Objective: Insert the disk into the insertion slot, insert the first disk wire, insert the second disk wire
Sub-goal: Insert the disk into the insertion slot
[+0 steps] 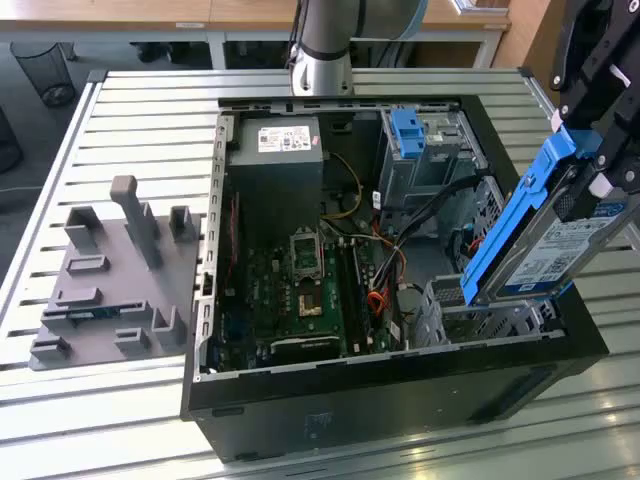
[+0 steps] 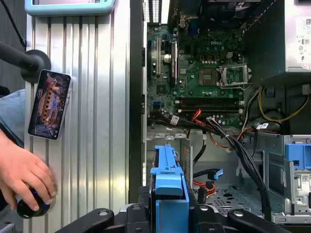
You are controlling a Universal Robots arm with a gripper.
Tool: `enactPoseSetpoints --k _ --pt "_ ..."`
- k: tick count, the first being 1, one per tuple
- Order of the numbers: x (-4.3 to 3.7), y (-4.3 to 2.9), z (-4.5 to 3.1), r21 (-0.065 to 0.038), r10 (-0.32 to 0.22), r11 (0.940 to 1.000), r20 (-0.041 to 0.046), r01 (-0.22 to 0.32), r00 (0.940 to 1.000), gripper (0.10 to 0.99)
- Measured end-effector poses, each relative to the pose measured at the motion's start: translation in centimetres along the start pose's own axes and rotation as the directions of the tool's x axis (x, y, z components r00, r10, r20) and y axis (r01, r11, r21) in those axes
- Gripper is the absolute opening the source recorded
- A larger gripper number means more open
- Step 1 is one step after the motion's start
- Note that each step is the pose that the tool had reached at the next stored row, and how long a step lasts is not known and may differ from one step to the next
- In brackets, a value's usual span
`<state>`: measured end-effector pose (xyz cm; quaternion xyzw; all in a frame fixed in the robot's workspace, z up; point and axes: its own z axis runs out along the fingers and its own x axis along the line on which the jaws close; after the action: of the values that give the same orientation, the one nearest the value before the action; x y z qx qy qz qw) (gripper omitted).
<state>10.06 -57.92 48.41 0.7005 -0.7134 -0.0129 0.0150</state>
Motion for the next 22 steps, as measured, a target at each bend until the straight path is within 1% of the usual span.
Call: enactPoseSetpoints --k 6,11,15,19,22 --pt "0.00 0.00 0.00 0.001 0.000 1.0000 0.0001 0.000 1.0000 0.365" --pt "0.00 0.07 0.14 0.011 0.000 0.9999 0.0008 0.000 1.0000 0.365" --pt "-0.17 0.14 0.34 0.016 0.000 0.9999 0.0008 0.000 1.0000 0.365" --pt "-0.25 0.31 0.71 0.029 0.000 0.9996 0.0012 0.000 1.0000 0.365" --pt "-0.31 0.48 0.90 0.033 0.000 0.9995 0.0013 0.000 1.0000 0.365"
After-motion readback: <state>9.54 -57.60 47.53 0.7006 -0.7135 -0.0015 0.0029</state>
